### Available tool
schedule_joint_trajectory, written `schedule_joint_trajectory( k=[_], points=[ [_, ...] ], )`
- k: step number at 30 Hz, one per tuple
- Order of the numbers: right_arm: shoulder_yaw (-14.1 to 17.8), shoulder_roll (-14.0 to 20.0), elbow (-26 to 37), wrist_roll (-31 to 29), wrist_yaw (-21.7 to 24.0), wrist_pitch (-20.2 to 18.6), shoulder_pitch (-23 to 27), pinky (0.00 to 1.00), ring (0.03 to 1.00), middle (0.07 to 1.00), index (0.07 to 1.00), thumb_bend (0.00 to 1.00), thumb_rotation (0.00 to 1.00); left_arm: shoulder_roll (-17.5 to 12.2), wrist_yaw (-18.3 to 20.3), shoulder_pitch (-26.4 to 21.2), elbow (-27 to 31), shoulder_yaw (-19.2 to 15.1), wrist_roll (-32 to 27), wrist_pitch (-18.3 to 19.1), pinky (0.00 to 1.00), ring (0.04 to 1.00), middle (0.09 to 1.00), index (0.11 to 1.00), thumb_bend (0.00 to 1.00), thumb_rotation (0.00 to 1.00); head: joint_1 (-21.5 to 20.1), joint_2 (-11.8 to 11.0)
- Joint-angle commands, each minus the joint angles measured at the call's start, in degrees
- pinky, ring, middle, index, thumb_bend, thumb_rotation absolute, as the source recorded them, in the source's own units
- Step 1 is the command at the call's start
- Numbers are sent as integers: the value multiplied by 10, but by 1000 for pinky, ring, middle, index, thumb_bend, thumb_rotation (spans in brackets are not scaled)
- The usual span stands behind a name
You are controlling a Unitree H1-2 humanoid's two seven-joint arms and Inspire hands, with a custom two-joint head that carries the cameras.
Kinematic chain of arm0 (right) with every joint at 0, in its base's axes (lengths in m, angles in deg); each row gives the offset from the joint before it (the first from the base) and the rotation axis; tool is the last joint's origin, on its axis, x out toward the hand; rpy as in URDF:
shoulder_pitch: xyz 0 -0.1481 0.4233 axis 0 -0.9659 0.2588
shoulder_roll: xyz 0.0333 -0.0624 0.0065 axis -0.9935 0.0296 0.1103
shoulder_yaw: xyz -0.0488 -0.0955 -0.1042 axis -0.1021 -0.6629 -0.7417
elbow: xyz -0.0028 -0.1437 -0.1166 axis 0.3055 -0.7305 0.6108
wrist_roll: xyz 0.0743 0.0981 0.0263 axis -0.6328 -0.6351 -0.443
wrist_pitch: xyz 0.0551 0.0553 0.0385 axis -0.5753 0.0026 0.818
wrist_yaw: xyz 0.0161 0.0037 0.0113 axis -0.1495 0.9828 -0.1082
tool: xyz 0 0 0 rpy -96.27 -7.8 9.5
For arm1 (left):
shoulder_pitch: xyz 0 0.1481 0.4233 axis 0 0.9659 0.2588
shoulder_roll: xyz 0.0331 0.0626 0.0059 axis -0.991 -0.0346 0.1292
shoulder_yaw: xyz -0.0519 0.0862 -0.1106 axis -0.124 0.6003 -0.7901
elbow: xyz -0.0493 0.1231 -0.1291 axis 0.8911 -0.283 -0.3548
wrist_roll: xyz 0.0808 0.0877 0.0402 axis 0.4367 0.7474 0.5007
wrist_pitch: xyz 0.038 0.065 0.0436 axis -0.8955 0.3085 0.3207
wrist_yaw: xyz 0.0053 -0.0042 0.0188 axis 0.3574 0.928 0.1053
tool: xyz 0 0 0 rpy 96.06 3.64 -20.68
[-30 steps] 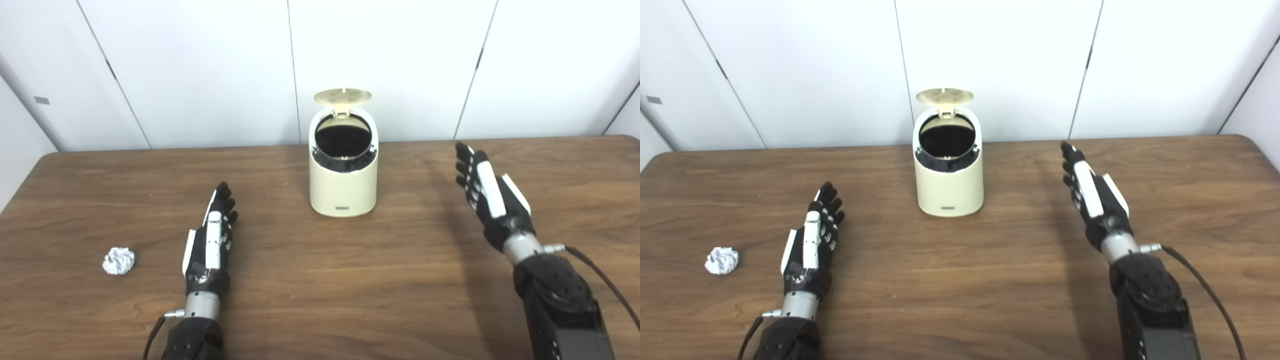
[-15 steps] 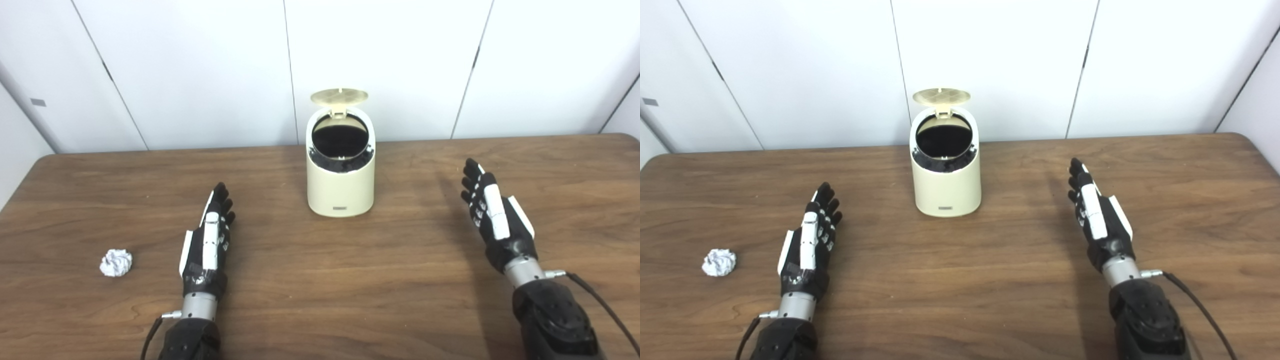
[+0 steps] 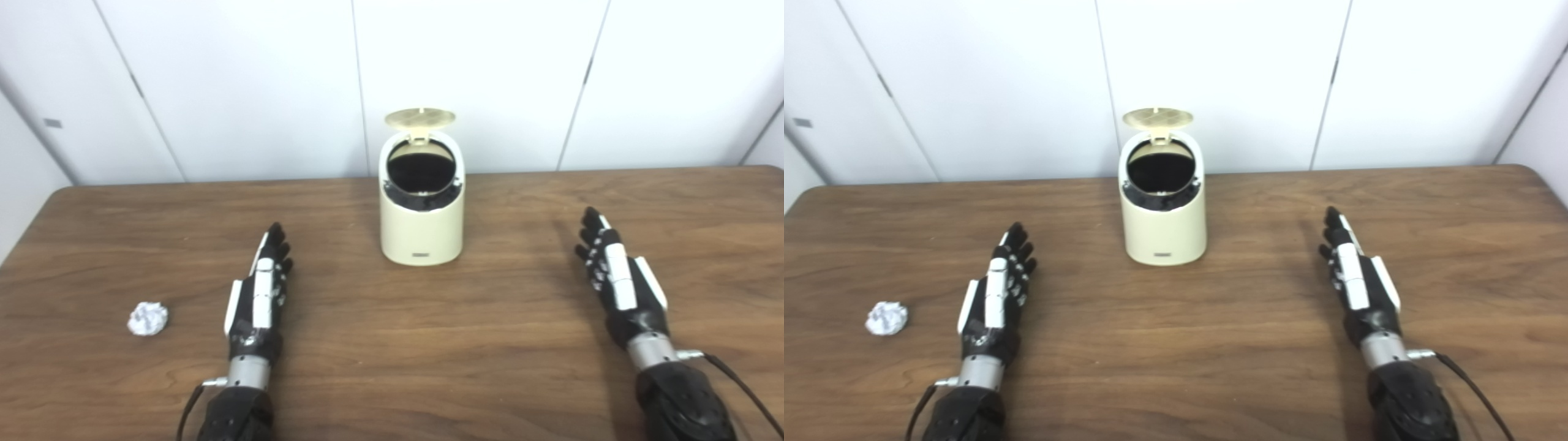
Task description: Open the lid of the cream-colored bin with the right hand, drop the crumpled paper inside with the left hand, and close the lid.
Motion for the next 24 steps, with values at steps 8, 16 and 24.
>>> schedule_joint_trajectory(
  k=[8, 16, 24],
  points=[
    [7, 14, -16, -26, 9, 38, 13, 1000, 1000, 1000, 992, 546, 1000, -14, 5, 7, 51, 10, 11, 41, 1000, 1000, 1000, 1000, 461, 820, 65, -12],
    [1, 12, 20, -26, 1, 4, 10, 1000, 1000, 1000, 979, 553, 1000, -70, 6, -19, 161, 16, 77, 134, 1000, 1000, 986, 983, 529, 730, 121, -21],
    [0, -1, 85, -31, -12, -62, 1, 1000, 1000, 995, 961, 498, 1000, -148, 28, -35, 267, 7, 123, 239, 1000, 1000, 983, 980, 560, 577, 138, -32]
  ],
)
